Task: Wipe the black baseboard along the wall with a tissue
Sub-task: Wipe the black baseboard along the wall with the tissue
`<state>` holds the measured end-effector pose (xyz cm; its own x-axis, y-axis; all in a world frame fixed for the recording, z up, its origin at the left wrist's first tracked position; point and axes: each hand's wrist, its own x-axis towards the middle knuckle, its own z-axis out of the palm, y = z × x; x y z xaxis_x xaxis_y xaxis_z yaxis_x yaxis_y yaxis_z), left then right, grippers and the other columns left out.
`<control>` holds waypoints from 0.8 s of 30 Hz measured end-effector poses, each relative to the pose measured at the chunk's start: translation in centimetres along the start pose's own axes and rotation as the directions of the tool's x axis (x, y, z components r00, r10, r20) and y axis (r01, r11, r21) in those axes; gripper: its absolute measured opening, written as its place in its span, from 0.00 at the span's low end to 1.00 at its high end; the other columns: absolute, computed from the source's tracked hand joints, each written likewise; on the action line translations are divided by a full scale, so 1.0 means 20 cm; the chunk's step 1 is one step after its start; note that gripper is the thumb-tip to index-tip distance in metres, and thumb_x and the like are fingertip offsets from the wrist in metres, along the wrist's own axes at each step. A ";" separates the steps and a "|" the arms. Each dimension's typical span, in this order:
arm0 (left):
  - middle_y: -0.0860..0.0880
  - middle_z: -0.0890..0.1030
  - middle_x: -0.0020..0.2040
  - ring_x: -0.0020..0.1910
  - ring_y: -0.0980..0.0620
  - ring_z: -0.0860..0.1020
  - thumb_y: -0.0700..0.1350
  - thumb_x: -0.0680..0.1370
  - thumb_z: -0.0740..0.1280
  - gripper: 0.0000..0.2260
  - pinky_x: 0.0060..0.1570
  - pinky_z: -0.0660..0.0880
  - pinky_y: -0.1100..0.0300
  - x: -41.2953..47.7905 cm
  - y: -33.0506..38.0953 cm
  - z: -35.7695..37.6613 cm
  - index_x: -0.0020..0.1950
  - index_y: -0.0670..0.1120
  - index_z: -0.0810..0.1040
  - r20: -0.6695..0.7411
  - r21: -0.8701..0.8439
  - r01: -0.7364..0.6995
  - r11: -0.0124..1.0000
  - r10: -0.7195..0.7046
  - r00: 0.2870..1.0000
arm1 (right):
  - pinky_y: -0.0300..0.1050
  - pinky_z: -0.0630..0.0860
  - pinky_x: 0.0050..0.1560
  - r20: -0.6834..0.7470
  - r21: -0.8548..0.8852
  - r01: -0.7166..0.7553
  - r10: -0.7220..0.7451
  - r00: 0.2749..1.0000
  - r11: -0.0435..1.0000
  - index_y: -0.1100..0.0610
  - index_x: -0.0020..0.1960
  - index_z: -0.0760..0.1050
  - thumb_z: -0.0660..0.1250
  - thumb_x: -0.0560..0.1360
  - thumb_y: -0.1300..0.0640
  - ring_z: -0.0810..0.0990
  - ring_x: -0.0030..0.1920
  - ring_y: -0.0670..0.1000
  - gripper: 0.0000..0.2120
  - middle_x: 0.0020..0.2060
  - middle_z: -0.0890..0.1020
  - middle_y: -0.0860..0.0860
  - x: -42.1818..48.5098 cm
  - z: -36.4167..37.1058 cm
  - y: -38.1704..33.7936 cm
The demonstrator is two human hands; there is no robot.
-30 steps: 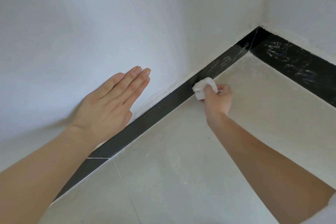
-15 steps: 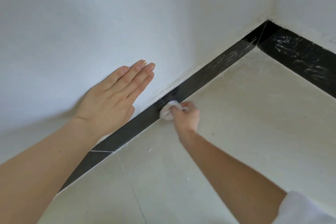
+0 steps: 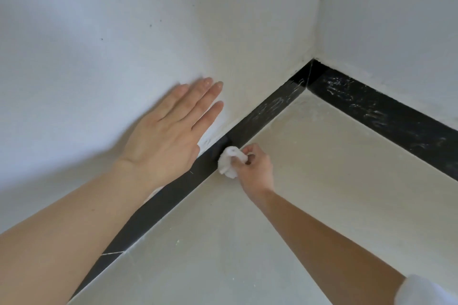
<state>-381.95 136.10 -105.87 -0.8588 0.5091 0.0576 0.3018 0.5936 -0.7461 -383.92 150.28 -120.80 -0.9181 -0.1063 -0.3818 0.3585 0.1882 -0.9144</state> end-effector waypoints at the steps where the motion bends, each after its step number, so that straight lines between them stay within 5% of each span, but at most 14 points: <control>1: 0.42 0.47 0.77 0.76 0.44 0.46 0.44 0.76 0.46 0.28 0.74 0.42 0.50 0.06 0.00 0.00 0.77 0.42 0.52 -0.015 0.004 0.019 1.000 -0.019 1.000 | 0.32 0.67 0.26 0.013 -0.026 0.020 -0.020 1.000 0.999 0.54 0.45 0.71 0.65 0.74 0.59 0.72 0.32 0.47 0.03 0.33 0.75 0.50 0.03 0.00 -0.01; 6: 0.42 0.46 0.77 0.76 0.46 0.46 0.47 0.77 0.44 0.28 0.74 0.41 0.52 0.13 0.01 0.04 0.77 0.40 0.49 0.000 0.058 0.041 0.998 -0.041 0.999 | 0.37 0.69 0.31 -0.074 -0.015 0.009 -0.010 0.997 1.000 0.55 0.46 0.71 0.64 0.74 0.62 0.76 0.36 0.49 0.04 0.37 0.77 0.52 0.22 -0.11 -0.07; 11: 0.42 0.46 0.77 0.76 0.46 0.46 0.46 0.77 0.41 0.28 0.74 0.41 0.52 0.14 0.01 0.04 0.77 0.40 0.49 0.026 0.047 0.031 0.998 -0.032 0.999 | 0.26 0.68 0.26 -0.219 0.099 -0.024 0.046 0.975 0.995 0.57 0.48 0.72 0.67 0.73 0.62 0.73 0.35 0.44 0.06 0.37 0.74 0.47 0.32 -0.24 -0.13; 15: 0.41 0.49 0.77 0.76 0.45 0.48 0.47 0.75 0.47 0.29 0.75 0.44 0.51 0.16 0.03 0.03 0.76 0.40 0.54 0.015 -0.076 0.046 0.996 -0.045 0.999 | 0.35 0.70 0.31 -0.215 0.073 -0.026 0.041 0.976 0.997 0.64 0.44 0.77 0.67 0.69 0.63 0.74 0.33 0.47 0.05 0.32 0.76 0.50 0.34 -0.40 -0.16; 20: 0.40 0.52 0.77 0.76 0.43 0.51 0.47 0.75 0.49 0.28 0.74 0.45 0.49 0.36 -0.01 0.02 0.75 0.38 0.58 -0.078 -0.077 0.000 0.997 -0.006 0.997 | 0.36 0.64 0.30 -0.477 -0.164 0.055 -0.128 0.870 0.985 0.57 0.47 0.74 0.65 0.73 0.60 0.72 0.33 0.46 0.03 0.45 0.73 0.51 0.51 -0.65 -0.26; 24: 0.38 0.48 0.77 0.76 0.41 0.48 0.49 0.78 0.46 0.29 0.74 0.41 0.48 0.40 -0.01 0.06 0.76 0.37 0.50 -0.046 0.115 -0.024 0.993 0.030 0.999 | 0.42 0.66 0.36 -0.448 -0.341 0.012 -0.174 0.877 0.940 0.60 0.54 0.72 0.62 0.77 0.57 0.73 0.38 0.52 0.08 0.46 0.75 0.54 0.59 -0.61 -0.28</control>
<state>-389.40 139.38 -106.12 -0.8297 0.5544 0.0657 0.2731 0.5057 -0.8184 -398.91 159.84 -118.59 -0.9431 0.3119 -0.1156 0.2684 0.5084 -0.8182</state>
